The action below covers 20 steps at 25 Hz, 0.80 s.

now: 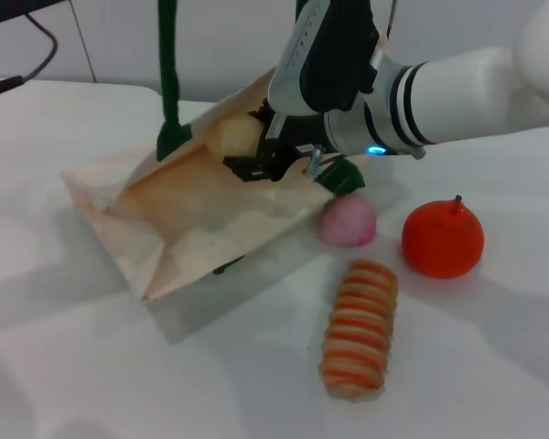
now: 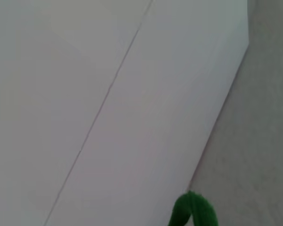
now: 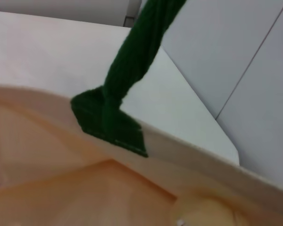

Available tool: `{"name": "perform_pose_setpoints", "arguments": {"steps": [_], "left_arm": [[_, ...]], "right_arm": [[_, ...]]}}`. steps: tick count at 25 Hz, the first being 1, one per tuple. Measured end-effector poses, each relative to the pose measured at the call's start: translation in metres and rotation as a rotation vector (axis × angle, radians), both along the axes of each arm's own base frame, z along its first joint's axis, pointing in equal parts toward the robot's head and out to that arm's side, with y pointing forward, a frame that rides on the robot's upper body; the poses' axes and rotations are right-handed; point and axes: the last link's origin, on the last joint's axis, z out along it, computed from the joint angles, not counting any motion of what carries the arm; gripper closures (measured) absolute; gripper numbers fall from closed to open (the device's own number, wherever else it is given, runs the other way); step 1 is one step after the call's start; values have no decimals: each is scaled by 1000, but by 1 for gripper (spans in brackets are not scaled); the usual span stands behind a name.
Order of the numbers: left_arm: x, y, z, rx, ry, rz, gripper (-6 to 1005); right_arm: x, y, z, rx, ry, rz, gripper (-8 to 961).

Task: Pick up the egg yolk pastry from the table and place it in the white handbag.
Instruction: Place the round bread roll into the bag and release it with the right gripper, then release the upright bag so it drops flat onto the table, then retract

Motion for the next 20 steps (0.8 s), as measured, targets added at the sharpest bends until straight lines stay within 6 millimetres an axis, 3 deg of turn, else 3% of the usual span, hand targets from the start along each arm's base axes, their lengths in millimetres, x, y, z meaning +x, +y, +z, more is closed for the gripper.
{"name": "perform_pose_setpoints", "arguments": {"steps": [6,11,15,20], "left_arm": [[-15,-6,10,43,-20,35,868],[-27,-10,18,86,-20,70,867],[-32,-12,23,111,-31,85,867],[-35,-12,28,150,-60,101,868]], "right_arm": [[0,-5,1,-27,23,-15,318],[2,-11,9,-24,88,-48,125],[11,-12,36,21,175,-72,62],[28,-7,88,157,278,-103,62]]}}
